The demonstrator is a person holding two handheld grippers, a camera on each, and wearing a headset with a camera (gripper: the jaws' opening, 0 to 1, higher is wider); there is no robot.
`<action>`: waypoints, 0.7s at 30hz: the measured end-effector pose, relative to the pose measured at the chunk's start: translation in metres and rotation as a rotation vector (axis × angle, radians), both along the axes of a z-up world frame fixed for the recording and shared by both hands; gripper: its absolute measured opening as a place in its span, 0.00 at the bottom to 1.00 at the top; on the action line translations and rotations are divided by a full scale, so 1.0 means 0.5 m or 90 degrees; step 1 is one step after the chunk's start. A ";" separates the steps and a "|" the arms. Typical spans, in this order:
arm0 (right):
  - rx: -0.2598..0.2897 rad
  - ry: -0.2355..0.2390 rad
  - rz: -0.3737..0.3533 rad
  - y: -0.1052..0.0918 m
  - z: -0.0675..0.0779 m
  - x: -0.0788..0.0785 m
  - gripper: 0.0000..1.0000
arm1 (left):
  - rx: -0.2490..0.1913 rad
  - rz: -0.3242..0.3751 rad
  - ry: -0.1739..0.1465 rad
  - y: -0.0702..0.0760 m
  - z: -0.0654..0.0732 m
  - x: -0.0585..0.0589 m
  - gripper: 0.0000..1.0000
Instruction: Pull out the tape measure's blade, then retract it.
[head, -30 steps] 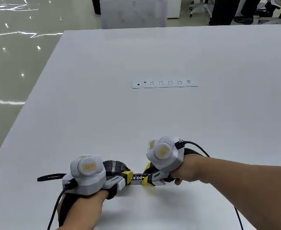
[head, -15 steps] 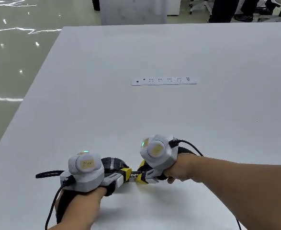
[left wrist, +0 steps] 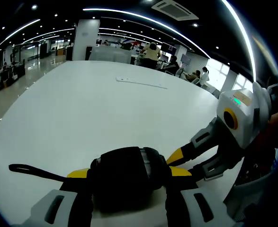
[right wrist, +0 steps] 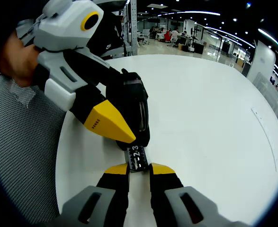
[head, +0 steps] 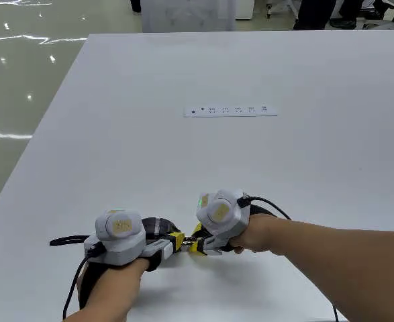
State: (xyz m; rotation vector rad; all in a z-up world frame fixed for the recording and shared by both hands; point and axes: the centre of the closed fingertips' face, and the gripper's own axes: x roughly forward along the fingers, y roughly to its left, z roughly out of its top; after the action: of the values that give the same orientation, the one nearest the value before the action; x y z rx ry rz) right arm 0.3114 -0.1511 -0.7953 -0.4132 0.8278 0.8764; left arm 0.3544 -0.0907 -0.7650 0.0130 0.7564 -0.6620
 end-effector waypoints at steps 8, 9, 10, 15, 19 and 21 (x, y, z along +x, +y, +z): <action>0.004 -0.021 0.009 0.014 0.001 0.004 0.13 | -0.001 0.000 0.001 0.000 -0.001 0.000 0.59; 0.004 -0.020 0.008 0.017 0.001 0.005 0.13 | -0.001 0.000 0.001 0.000 -0.001 0.000 0.59; 0.003 -0.021 0.009 0.022 0.000 0.006 0.13 | -0.002 0.002 0.002 0.000 -0.001 0.000 0.59; 0.005 -0.020 0.009 0.032 -0.001 0.012 0.13 | -0.003 0.003 0.003 0.001 -0.001 0.001 0.59; 0.009 -0.017 0.009 0.036 -0.001 0.015 0.13 | -0.004 0.004 0.003 0.001 0.000 0.002 0.59; 0.008 -0.014 0.010 0.039 -0.002 0.016 0.13 | -0.004 0.005 0.004 0.001 0.000 0.002 0.59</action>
State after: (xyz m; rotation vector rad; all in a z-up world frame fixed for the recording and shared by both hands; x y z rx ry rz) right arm 0.3193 -0.1315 -0.7965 -0.4191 0.7998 0.8902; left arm 0.3555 -0.0903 -0.7650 0.0029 0.7597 -0.6572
